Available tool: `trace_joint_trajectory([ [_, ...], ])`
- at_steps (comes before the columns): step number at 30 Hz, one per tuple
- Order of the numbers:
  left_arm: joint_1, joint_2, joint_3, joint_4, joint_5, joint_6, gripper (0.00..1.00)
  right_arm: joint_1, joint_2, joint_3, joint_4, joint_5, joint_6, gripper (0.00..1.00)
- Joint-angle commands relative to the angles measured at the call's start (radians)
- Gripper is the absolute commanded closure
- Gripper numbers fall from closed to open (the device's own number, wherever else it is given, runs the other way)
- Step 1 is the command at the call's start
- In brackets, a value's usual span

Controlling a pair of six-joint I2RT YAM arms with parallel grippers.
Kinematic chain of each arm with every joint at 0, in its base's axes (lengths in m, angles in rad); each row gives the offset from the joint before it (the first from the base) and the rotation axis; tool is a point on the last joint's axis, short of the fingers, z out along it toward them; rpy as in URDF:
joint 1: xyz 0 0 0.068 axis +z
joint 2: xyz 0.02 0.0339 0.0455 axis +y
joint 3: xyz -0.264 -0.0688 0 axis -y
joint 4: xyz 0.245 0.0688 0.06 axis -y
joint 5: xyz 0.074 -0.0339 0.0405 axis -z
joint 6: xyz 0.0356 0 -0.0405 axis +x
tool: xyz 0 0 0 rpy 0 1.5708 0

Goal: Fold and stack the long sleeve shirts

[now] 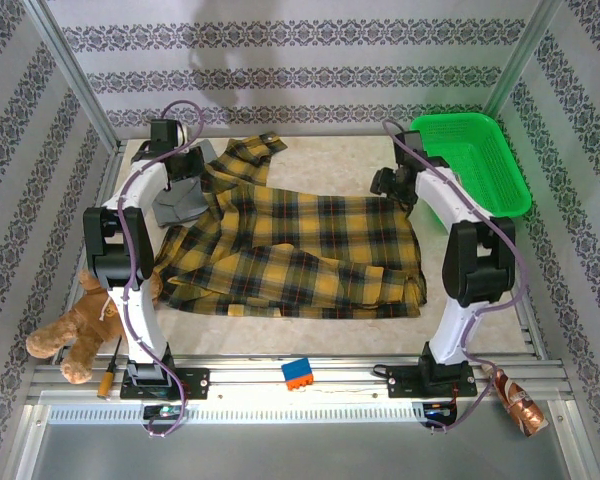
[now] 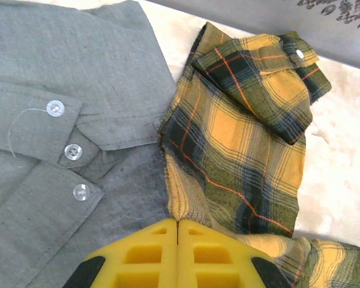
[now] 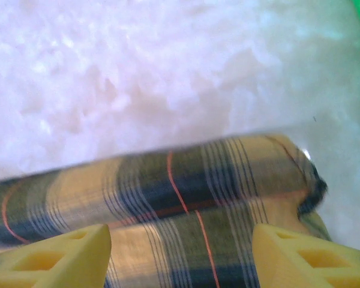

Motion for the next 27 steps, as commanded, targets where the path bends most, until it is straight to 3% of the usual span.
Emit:
trace_joint_trajectory([
  [1, 0.005, -0.030, -0.034, 0.021, 0.037, 0.004, 0.98, -0.007, 0.075, 0.085, -0.027, -0.020, 0.009, 0.38],
  [4, 0.005, -0.066, -0.073, 0.028, 0.038, 0.000, 0.98, 0.020, 0.071, 0.073, -0.009, -0.051, 0.054, 0.38],
  [15, 0.005, -0.171, -0.191, 0.064, 0.069, -0.014, 0.98, 0.128, -0.011, -0.269, 0.098, -0.050, 0.178, 0.43],
  [27, 0.019, -0.289, -0.240, 0.121, 0.044, -0.012, 0.97, 0.278, -0.077, -0.482, 0.074, -0.034, 0.294, 0.43],
])
